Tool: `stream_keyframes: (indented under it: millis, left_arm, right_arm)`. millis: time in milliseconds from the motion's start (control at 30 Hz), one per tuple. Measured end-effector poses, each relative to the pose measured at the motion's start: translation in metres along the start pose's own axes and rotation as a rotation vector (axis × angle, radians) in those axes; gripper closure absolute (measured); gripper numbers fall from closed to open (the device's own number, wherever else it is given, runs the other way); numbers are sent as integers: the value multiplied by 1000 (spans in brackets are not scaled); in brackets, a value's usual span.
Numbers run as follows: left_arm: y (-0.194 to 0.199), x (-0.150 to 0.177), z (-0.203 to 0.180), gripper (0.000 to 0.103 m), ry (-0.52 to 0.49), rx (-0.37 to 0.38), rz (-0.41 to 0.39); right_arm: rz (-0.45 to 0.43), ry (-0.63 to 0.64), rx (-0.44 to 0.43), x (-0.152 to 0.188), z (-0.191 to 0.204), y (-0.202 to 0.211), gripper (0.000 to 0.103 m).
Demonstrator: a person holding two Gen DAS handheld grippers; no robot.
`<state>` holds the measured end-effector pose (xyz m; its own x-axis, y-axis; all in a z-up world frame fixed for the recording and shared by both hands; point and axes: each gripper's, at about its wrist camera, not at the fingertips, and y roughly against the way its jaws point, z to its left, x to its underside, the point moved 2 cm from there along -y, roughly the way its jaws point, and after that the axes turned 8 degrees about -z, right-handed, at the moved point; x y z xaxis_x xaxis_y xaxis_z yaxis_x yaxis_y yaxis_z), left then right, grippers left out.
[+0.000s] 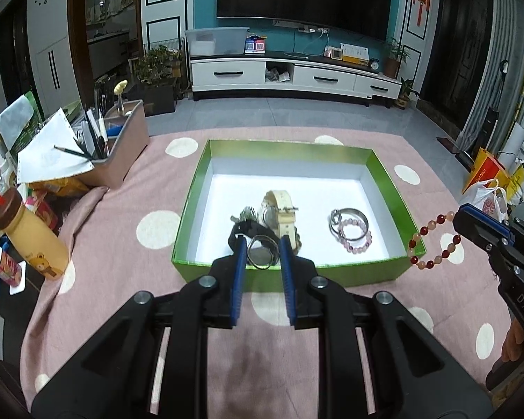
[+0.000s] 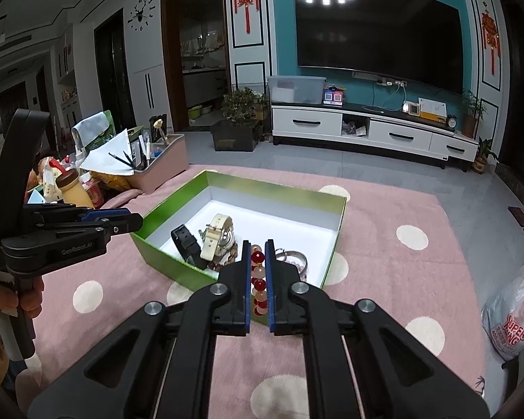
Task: Organize jewelry
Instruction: 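Lift and carry the small ring and bead bracelet over the green box, then lower ring with left tool while right tool lowers bracelet into box, open both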
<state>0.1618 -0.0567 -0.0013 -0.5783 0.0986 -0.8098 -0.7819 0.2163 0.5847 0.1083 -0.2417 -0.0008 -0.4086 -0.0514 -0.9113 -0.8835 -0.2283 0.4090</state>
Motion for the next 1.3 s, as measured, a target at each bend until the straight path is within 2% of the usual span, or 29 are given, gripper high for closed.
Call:
stream_keyframes:
  millis: [533, 767, 1300]
  left_arm:
    - [-25, -38, 3, 84, -13, -19, -16]
    - [-45, -42, 7, 84, 0, -20, 0]
    - [-94, -48, 19, 84, 14, -47, 50]
  right_arm:
    - [-6, -31, 1, -22, -12, -33, 96]
    - [-3, -42, -2, -25, -17, -46, 96]
    - [60, -83, -23, -20, -21, -93, 96]
